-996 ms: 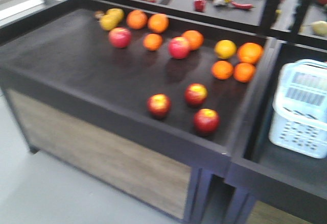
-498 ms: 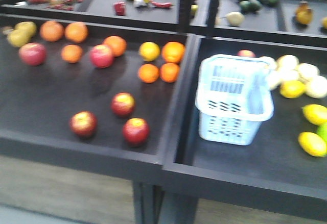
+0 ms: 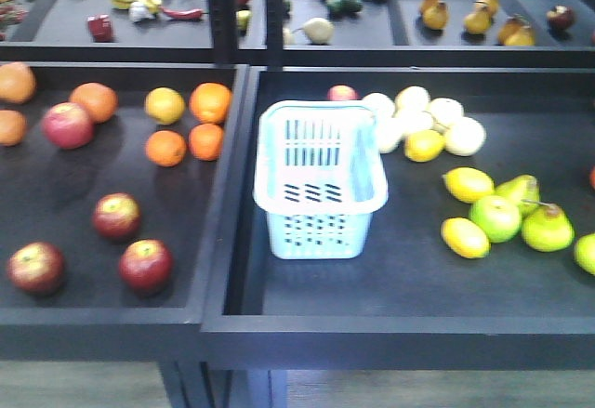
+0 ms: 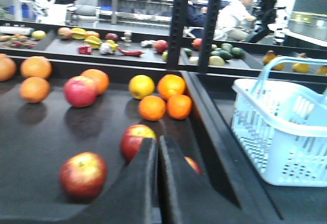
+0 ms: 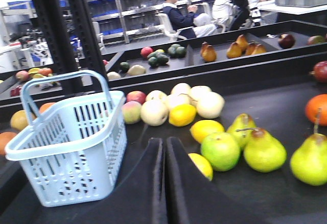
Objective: Pick three apples into basket with both arms
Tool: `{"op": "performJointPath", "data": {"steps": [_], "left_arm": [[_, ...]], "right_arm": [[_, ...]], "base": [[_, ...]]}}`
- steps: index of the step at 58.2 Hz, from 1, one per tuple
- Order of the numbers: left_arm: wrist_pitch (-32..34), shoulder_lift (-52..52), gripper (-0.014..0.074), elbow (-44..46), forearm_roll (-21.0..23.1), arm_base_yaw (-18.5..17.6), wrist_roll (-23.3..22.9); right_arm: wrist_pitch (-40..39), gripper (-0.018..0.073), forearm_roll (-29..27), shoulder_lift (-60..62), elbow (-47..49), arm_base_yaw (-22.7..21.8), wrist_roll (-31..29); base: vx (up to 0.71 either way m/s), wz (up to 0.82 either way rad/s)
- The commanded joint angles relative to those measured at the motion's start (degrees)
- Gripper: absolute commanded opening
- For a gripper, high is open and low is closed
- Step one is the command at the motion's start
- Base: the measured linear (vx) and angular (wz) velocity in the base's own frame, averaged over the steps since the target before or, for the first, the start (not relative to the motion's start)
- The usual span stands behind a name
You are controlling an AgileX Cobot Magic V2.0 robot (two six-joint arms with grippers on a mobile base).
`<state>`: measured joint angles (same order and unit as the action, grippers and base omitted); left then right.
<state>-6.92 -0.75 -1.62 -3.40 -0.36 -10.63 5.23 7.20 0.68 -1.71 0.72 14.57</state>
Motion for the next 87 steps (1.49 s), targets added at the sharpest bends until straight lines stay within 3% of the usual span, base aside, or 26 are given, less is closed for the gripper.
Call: {"op": "performJointPath", "data": {"steps": [1,37,87], "left_arm": [[4.05,-0.71,-0.0006,1.47,0.12,-0.20,-0.42],[4.05,-0.71,-0.0006,1.47,0.12,-0.20,-0.42],[4.05,-0.71,-0.0006,1.47,0.12,-0.20,-0.42]], "right_arm": [[-4.30,-0.0005,0.61,0.65,-0.66,-0.25,-0.45],[-4.30,-0.0005,0.61,0.65,-0.66,-0.25,-0.45],[-4.30,-0.0005,0.61,0.65,-0.66,-0.25,-0.45]], "base": [[0.04,-0.31],[0.06,-0.17],[0.11,0.05]]}}
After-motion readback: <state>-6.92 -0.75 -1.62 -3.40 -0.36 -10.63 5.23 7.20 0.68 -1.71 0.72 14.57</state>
